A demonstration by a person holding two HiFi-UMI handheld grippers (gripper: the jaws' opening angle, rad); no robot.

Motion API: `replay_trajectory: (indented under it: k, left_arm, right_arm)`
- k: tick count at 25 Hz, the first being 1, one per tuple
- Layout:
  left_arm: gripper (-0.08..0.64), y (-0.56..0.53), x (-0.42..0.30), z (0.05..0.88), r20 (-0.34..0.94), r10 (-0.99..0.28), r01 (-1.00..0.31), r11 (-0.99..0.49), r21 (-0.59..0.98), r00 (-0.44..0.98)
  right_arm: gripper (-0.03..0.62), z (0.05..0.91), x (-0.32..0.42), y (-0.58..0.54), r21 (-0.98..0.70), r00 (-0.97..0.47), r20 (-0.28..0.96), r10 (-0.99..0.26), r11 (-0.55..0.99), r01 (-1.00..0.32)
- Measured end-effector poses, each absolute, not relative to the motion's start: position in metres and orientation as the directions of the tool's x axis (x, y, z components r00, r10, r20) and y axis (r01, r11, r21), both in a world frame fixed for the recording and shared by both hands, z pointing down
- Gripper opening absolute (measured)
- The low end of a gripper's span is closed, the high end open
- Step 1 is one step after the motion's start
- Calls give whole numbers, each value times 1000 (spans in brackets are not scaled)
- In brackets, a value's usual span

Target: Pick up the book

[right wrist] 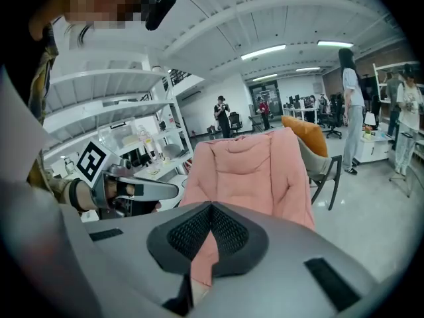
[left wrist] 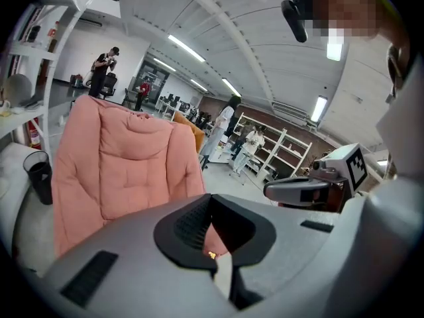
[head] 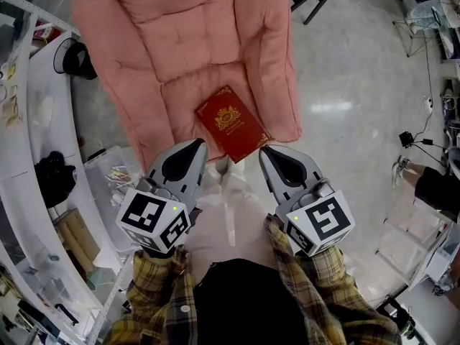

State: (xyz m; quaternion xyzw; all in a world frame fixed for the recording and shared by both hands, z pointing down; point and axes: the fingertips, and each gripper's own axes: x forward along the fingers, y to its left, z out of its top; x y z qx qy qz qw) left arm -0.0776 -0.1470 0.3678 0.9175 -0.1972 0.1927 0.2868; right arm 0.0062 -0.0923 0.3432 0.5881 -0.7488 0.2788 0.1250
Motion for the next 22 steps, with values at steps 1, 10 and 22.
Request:
replay_trajectory:
  k: [1, 10, 22]
  left_arm:
    - [5, -146, -78, 377, 476, -253, -483, -746, 459, 842]
    - [5, -122, -78, 474, 532, -256, -560, -619, 551, 807]
    - [5, -103, -73, 624, 622, -257, -669, -371, 644, 740]
  right_arm:
    - [15, 348, 7, -92, -273, -282, 519, -807, 156, -949]
    - [15, 405, 13, -81, -317, -305, 554, -775, 143, -938]
    - [15, 472, 20, -80, -345, -326, 578, -748, 138, -929]
